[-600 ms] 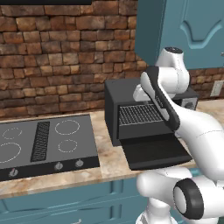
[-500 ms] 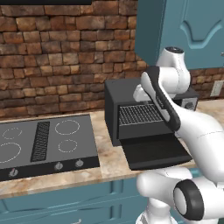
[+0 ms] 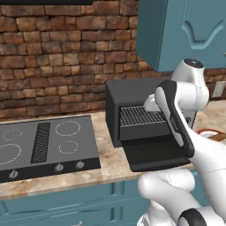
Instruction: Pull the toaster oven rack outwards. Pick up the baguette from the plate and place it on the toaster oven rack. Close the toaster oven door fully and set the temperature to the lowest setting.
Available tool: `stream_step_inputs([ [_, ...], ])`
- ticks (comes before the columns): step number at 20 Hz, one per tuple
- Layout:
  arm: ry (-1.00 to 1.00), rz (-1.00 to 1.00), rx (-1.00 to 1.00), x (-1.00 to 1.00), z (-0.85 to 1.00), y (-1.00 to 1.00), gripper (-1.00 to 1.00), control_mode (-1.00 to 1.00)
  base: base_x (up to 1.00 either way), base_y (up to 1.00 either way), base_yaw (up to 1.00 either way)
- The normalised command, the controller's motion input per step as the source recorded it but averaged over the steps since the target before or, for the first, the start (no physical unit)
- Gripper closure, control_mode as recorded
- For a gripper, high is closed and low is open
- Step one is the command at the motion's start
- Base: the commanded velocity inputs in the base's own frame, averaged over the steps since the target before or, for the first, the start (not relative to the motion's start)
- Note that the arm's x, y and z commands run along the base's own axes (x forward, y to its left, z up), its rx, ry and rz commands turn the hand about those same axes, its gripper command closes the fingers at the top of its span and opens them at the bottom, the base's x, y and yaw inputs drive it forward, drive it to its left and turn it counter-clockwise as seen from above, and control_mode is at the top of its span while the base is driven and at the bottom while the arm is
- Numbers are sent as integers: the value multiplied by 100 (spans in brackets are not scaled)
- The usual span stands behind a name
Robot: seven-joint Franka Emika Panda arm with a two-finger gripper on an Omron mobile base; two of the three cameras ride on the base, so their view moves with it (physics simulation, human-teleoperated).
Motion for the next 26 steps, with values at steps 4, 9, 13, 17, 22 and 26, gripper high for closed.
stream_step_inputs([
  [4, -8, -12, 14, -1, -14, -17, -100, -100, 0, 0, 0],
  [9, -8, -10, 18, 0, -9, -17, -100, -100, 0, 0, 0],
  [13, -1, 0, 15, 4, -5, -20, -100, -100, 0, 0, 0],
  [17, 0, 0, 15, 4, -4, -14, -100, -100, 0, 0, 0],
  [22, -1, 0, 16, 1, -14, -13, -100, -100, 0, 0, 0],
  [26, -9, -6, 11, 0, -28, -10, -100, -100, 0, 0, 0],
])
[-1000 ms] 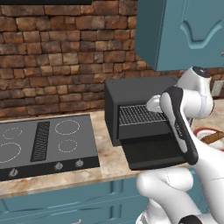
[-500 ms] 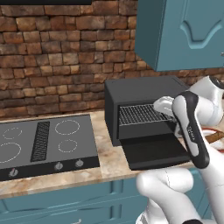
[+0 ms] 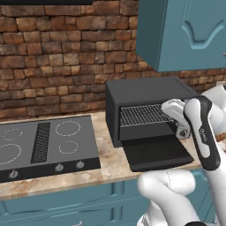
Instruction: Pull the toaster oven rack outwards. Pick up the baguette from the plate and place it on the toaster oven rack. Close the toaster oven door fully and set the temperature to the lowest setting.
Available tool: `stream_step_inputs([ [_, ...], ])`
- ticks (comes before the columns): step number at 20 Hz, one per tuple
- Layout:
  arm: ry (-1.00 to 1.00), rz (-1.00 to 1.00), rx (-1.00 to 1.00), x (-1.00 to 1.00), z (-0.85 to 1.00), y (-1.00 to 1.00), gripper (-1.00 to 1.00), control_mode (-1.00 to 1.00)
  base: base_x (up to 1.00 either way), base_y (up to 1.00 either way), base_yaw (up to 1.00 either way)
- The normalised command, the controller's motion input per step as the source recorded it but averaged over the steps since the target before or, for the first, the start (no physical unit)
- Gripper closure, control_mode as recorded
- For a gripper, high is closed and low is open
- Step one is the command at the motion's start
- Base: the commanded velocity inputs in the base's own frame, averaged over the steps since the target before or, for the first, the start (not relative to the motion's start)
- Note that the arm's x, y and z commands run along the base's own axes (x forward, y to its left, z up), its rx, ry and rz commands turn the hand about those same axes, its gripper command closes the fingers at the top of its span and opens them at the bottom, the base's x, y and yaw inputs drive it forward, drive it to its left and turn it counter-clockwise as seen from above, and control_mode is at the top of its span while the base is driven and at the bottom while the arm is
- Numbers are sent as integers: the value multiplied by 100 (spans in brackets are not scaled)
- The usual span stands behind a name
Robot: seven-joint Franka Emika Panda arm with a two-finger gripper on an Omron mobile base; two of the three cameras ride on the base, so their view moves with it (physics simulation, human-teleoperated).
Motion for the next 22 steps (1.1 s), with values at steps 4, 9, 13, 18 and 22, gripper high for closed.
stream_step_inputs([
  [4, -2, -6, 16, 13, -31, -28, -100, -100, 0, 0, 0],
  [9, 0, -2, 12, 23, -32, -25, -100, -100, 0, 0, 0],
  [13, 0, 0, 12, 36, -19, -28, -100, -100, 0, 0, 0],
  [18, 0, 0, 8, 46, -14, -21, -100, -100, 0, 0, 0],
  [22, 0, 0, 3, 49, -14, -5, -100, -100, 0, 0, 0],
])
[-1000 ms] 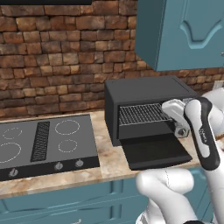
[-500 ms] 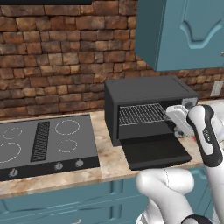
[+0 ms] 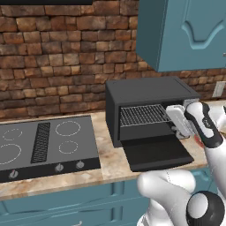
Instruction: Pull the toaster oven rack outwards. Pick up the baguette from the plate and place it on the toaster oven rack. Close the toaster oven door fully and set the temperature to the lowest setting.
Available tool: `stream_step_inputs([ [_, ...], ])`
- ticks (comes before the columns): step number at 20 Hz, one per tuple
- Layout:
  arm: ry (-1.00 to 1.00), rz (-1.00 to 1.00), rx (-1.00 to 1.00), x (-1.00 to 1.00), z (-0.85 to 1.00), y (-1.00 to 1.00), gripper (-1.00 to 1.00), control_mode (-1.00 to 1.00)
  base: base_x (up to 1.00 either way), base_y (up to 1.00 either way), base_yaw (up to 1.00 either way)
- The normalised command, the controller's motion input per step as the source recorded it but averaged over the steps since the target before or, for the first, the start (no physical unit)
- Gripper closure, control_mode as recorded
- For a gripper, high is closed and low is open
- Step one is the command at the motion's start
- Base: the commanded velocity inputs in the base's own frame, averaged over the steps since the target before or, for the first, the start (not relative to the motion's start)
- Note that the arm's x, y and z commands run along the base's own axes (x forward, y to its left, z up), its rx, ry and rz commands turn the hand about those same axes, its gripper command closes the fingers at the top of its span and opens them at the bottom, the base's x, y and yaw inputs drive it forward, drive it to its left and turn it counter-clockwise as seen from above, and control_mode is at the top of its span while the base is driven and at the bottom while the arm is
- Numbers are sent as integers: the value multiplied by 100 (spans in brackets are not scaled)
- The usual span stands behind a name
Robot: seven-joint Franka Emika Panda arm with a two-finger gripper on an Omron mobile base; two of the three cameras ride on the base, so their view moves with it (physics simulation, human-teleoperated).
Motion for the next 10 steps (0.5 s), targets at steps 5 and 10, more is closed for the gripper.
stream_step_inputs([
  [5, 0, 0, 0, 44, -22, 0, -100, -100, 0, 0, 0],
  [10, -5, -1, 0, 29, -31, 0, -100, -100, 0, 0, 0],
])
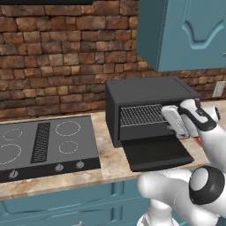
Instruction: Pull the toaster oven rack outwards. Pick up the baguette from the plate and place it on the toaster oven rack. Close the toaster oven door fully and set the temperature to the lowest setting.
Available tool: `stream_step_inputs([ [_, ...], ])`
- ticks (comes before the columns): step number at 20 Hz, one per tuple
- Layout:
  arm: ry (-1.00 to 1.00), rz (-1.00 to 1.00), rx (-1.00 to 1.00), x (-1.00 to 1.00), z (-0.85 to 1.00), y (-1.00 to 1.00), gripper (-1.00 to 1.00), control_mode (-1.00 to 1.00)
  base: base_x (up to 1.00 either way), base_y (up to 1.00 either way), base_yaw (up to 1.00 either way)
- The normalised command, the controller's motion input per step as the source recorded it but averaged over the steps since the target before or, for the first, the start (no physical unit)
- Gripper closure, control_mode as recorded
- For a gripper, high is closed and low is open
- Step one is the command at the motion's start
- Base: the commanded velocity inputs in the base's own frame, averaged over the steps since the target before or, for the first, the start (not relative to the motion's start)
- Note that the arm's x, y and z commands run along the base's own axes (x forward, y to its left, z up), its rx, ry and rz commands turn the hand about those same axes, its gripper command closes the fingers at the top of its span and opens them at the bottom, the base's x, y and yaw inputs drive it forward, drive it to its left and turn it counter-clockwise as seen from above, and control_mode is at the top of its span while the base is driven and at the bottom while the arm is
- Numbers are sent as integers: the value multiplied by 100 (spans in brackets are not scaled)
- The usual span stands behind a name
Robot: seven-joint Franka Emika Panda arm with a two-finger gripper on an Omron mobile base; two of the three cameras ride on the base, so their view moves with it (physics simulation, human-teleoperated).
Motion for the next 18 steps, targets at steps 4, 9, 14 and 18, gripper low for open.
stream_step_inputs([
  [4, -9, -2, 2, 23, -25, -1, -100, -100, 0, 0, 0],
  [9, 0, -1, 7, 32, -16, -9, -100, -100, 0, 0, 0],
  [14, 0, 0, 3, 36, -25, -4, -100, -100, 0, 0, 0],
  [18, 0, 0, 1, 37, -26, 0, -100, -100, 0, 0, 0],
])
